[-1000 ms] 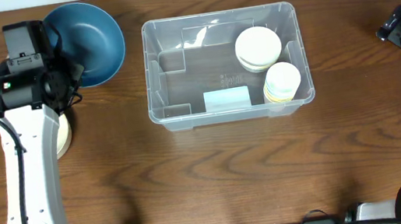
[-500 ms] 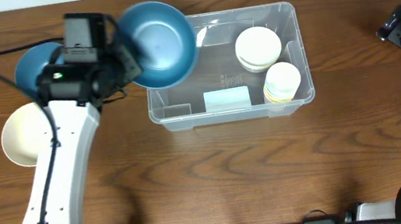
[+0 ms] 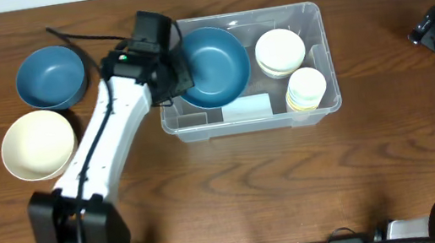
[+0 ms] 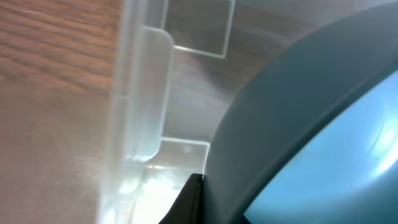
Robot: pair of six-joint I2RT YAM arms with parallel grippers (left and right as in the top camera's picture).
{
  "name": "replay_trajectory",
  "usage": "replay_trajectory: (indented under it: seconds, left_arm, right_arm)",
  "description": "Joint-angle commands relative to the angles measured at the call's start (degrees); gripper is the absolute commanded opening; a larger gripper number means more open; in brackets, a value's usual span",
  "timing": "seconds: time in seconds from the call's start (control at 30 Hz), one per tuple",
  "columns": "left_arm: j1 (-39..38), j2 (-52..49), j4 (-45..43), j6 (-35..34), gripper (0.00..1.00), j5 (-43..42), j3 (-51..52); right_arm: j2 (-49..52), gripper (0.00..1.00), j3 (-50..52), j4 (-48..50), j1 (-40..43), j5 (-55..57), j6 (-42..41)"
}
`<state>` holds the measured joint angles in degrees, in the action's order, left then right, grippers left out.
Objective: Pack container
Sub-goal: 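Lift the blue bowl and place it into the container's left side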
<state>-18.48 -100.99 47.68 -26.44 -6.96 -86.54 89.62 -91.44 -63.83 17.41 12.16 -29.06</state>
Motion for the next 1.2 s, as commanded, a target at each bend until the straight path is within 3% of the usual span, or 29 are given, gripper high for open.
replay_trajectory:
  seconds: [0.0,0.73,1.13,1.17]
  left_arm:
    - [-0.92,-2.29,-1.49,1.16,0.06,-0.15,-0.96]
    - [-2.19,-10.51,-6.67,2.25,0.06,-0.13,-0.94]
    - [-2.19,-10.51,-6.51,2.23,0.11,-0.13,-0.94]
    - [-2.19,-10.51,-6.47,2.23,0.17,-0.15,-0.94]
  right_arm:
    - [0.07,0.99,-0.70,-0.07,0.17,0.72,0.61]
    - [0.07,0.99,-0.70,-0.07,0.17,0.72,0.61]
    - [0.07,0.99,-0.70,-0.07,0.17,0.72,0.61]
    - [0.07,0.99,-0.70,-0.07,0.17,0.72,0.61]
